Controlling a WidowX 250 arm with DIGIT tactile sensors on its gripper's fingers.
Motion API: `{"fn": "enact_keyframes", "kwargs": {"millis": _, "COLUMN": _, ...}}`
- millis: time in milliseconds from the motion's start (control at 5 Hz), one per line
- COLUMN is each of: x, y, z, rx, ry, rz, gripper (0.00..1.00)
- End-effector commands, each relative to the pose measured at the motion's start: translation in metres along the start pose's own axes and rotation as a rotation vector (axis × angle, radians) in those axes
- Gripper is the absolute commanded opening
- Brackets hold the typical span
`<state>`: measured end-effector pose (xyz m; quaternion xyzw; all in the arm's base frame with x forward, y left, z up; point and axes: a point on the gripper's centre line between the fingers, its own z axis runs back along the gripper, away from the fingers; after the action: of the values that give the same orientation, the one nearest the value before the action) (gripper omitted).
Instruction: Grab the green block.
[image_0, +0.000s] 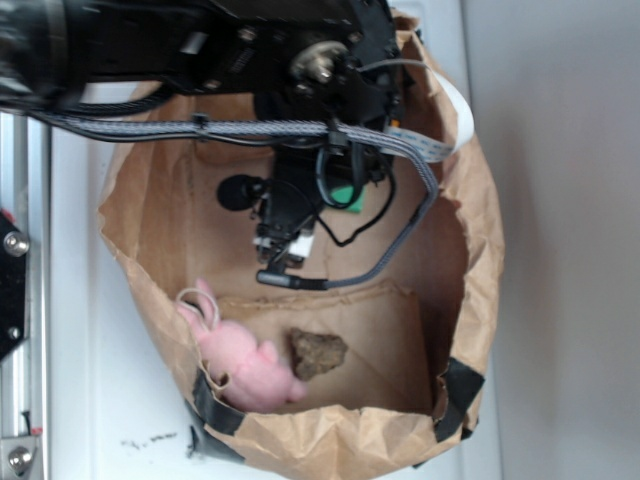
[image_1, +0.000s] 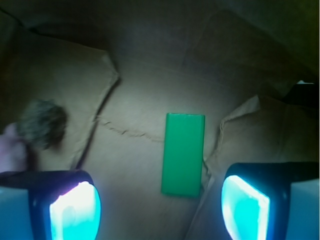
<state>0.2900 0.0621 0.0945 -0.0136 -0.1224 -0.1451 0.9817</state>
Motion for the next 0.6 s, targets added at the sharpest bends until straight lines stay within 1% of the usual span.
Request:
{"fn": "enact_keyframes", "kwargs": {"millis": 0, "x": 0.030, "y": 0.012, "z": -0.004, "rx": 0.041, "ry": -0.020, "rz": 0.002, "gripper": 1.00}}
{"fn": "enact_keyframes", "kwargs": {"millis": 200, "x": 0.035, "y": 0.009, "z": -0.008, "rx": 0.012, "ry": -0.007, "rz": 0.009, "gripper": 1.00}}
{"fn": "enact_keyframes", "kwargs": {"millis": 400, "x": 0.038, "y": 0.010, "z": -0.020, "rx": -0.029, "ry": -0.038, "rz": 0.077, "gripper": 1.00}}
